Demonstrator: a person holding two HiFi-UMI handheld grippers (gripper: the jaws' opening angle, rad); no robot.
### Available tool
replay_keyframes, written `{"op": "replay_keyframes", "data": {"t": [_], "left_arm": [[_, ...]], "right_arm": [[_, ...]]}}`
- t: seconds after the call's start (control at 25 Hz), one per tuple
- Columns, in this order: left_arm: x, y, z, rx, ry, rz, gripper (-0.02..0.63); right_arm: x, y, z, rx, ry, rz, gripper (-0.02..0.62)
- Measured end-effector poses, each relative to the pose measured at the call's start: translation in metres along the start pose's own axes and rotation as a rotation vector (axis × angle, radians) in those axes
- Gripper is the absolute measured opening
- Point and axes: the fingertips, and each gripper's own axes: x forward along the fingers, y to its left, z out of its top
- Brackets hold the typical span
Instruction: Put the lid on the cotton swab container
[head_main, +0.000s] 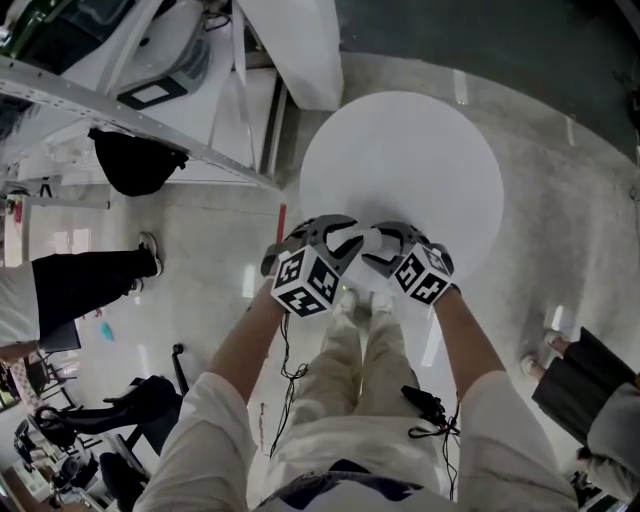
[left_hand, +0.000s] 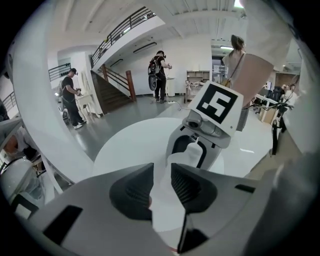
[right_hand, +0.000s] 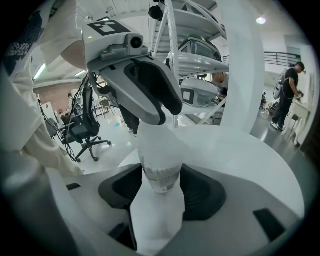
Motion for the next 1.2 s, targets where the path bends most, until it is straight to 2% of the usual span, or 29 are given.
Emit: {"op": "replay_keyframes", "data": {"t": [0.24,0.36,0.76,1.2], "left_arm": [[0.002,-0.016,-0.007,-0.03,0.003,-0.04,0.103],[0.002,-0.018,-0.008,-0.051,-0.002,-0.034,0.089],[0.004,-0.027,-0.009,-0.02,-0.013,-0.031,0.023],[0.003,-0.026,-0.009,-0.071,-0.053,-0.012,0.017]], "right_arm": [[0.002,0.0,0.0,-0.008,-0.001,-0.002,0.245],[0.002,0.0,0.0,-0.012,0.0,-0.003,0.245],[0.003,0.0,-0.002,-0.016,0.001,-0.003,0.245],[0.003,0.0,-0.001,-0.012,0.003,-0.011,0.247]]}}
